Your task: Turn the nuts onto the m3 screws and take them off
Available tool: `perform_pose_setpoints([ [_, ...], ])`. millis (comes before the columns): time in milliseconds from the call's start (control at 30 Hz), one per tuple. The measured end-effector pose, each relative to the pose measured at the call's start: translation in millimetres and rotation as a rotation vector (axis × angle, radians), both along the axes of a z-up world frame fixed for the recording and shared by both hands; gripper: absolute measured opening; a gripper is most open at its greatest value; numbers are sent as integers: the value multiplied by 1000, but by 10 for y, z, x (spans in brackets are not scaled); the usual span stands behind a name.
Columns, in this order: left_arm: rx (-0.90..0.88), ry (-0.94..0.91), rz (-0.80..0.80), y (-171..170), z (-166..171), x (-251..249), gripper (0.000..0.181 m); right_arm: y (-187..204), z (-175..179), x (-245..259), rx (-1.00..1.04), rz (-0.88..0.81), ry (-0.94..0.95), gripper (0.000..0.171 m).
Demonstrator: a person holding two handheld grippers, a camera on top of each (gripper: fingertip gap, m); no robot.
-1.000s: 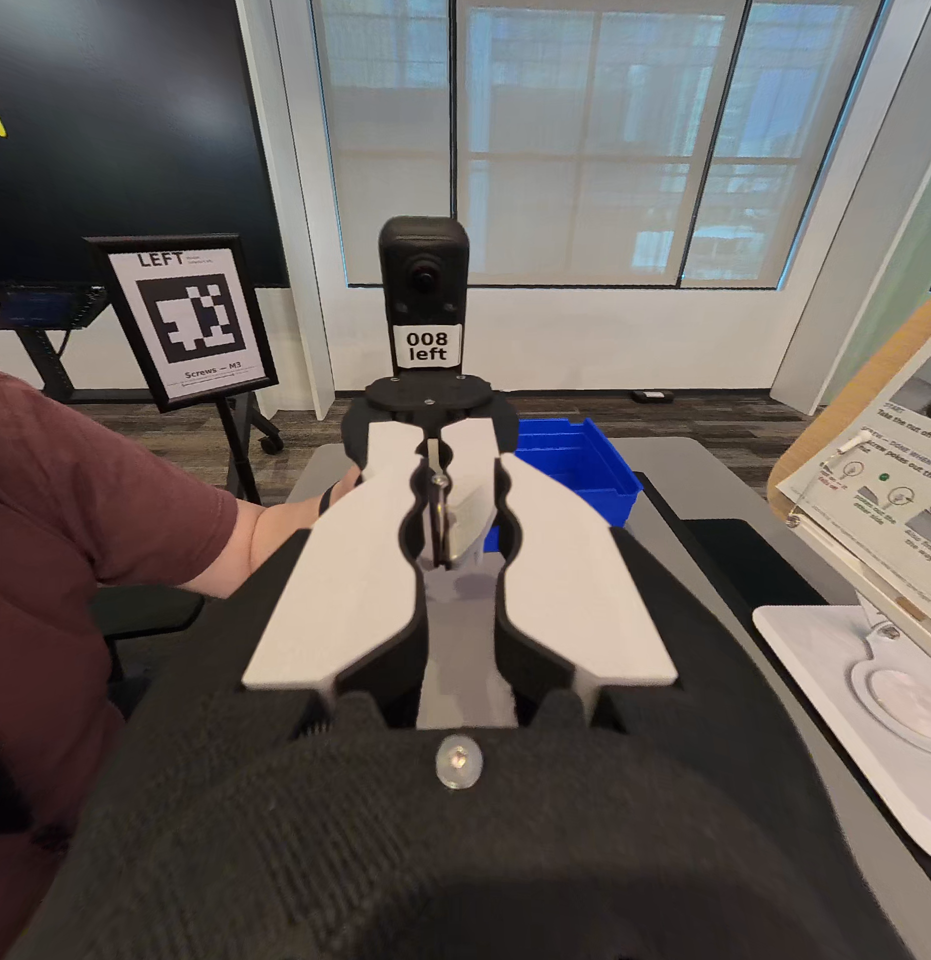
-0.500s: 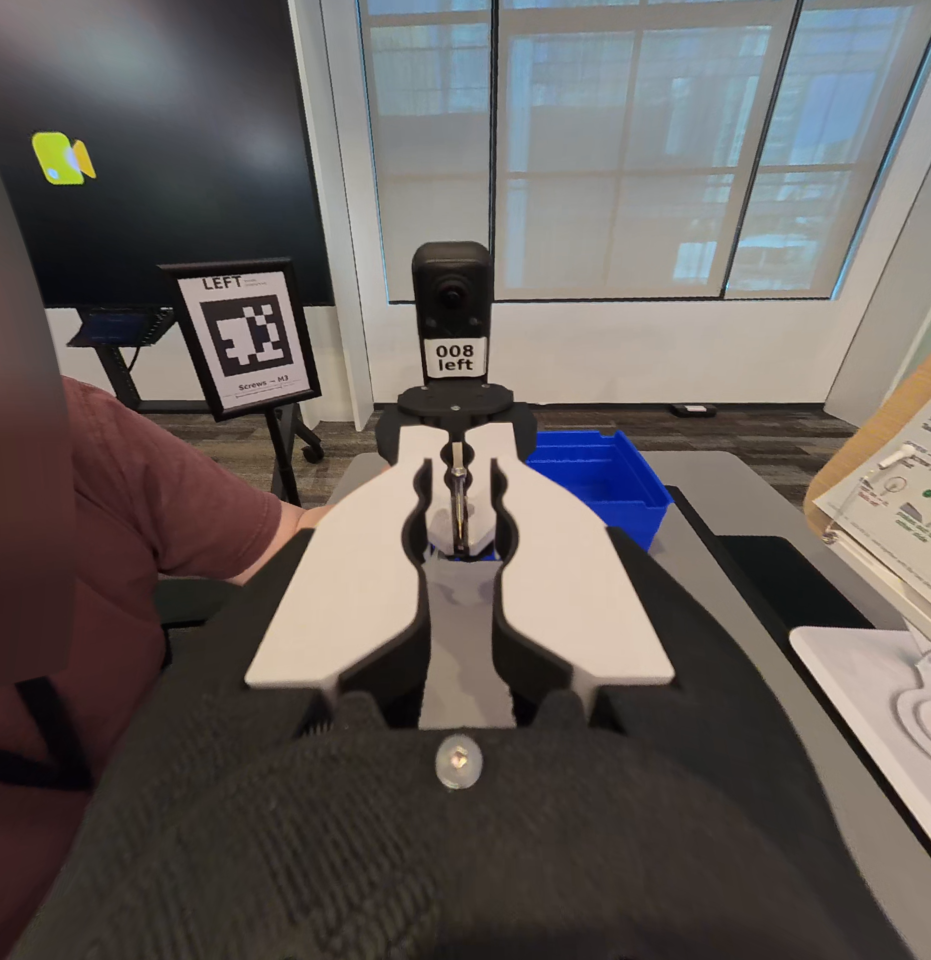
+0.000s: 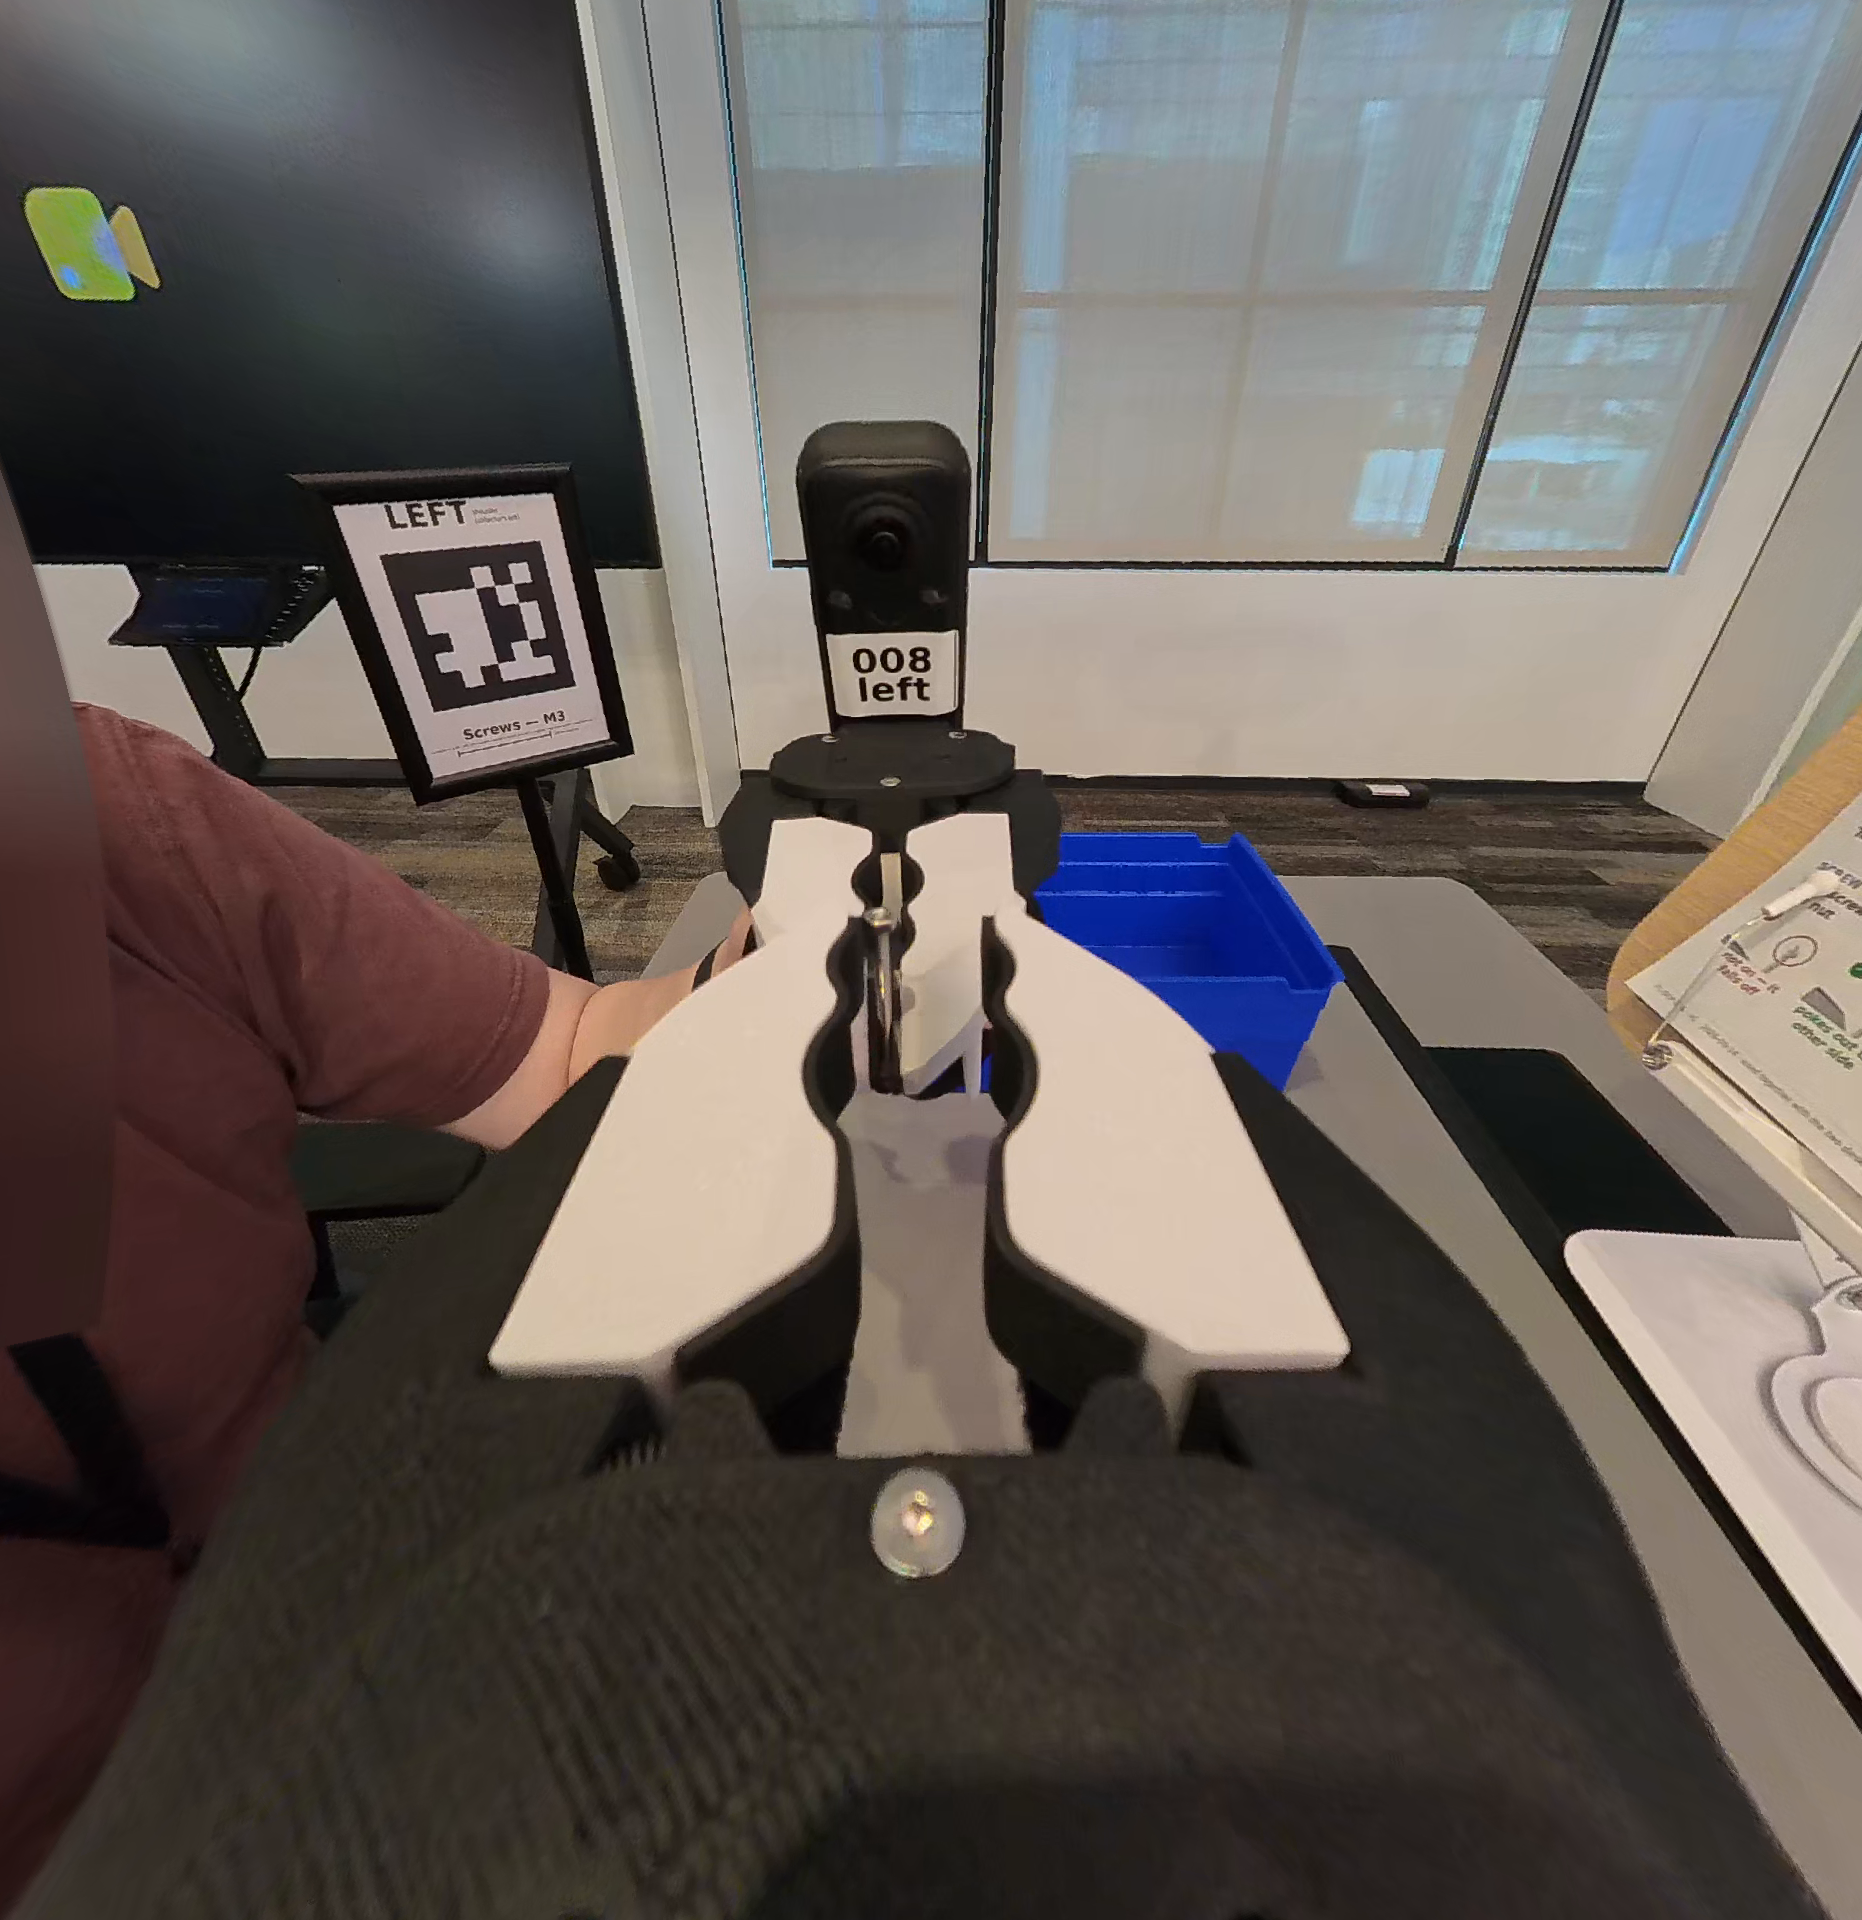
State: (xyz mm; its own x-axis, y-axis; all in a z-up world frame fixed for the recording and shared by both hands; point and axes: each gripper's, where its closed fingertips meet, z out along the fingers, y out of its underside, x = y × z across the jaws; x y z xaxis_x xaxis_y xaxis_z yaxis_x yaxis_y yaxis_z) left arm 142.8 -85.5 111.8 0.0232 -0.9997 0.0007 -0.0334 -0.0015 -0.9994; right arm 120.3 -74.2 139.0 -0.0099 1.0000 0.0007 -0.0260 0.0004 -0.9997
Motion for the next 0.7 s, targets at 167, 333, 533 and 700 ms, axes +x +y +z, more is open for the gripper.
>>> perform_pose_setpoints([
  [167,-3,5,-1,0,-10,3,2,-16,2,21,6,15,0,20],
  [333,-5,1,0,6,-2,-4,2,-65,13,24,17,41,4,14],
  [533,-9,5,-2,6,-9,-2,2,-77,22,24,9,58,16,8],
  [700,-17,4,-44,-55,-5,7,2,-117,13,36,10,103,23,6],
])
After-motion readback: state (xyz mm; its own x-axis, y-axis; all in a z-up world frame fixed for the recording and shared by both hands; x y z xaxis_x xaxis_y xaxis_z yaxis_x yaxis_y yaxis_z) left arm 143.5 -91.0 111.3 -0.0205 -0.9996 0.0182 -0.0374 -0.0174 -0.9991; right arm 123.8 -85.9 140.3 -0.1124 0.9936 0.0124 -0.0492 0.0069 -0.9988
